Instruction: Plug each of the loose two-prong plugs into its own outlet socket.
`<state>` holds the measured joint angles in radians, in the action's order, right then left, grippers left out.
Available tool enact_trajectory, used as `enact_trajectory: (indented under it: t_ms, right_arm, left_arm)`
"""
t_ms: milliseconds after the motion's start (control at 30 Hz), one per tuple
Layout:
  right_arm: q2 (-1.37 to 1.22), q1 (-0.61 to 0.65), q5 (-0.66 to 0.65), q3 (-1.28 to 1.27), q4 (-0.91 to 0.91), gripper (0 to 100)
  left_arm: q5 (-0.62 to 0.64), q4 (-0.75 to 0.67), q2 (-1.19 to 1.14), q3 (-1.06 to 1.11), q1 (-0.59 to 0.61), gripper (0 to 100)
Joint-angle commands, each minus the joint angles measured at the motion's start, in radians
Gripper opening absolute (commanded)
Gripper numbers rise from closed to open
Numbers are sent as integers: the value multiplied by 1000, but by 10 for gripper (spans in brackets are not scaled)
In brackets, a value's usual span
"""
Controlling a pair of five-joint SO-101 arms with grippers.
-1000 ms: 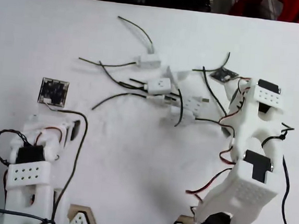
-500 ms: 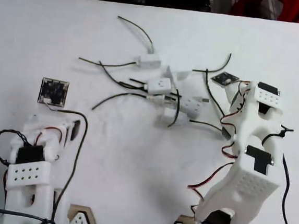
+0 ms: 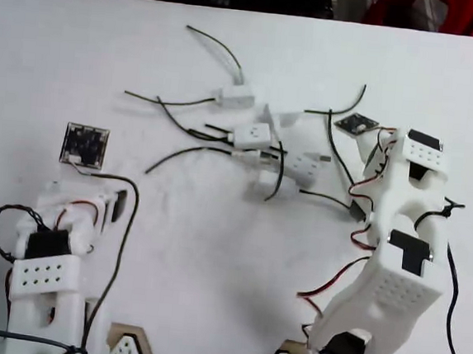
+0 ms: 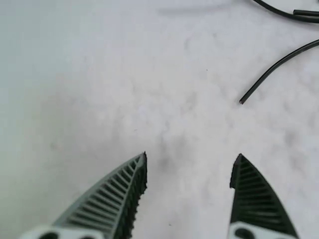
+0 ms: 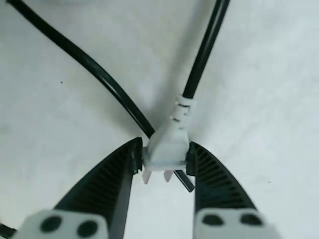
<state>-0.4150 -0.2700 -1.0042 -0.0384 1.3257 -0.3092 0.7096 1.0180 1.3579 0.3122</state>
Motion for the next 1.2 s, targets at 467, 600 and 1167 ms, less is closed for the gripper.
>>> enact_trajectory:
  t_ms: [467,600,1167]
  right_arm:
    - [105,-62,0,41,-25,191]
    - [131,-36,-2,41,41,191]
    - [-70,-58,-6,51,-136,190]
  left_arm:
    - [2,-21,21,-3,-8,272]
    - [2,-21,21,-3,-8,272]
    - [2,-21,21,-3,-8,272]
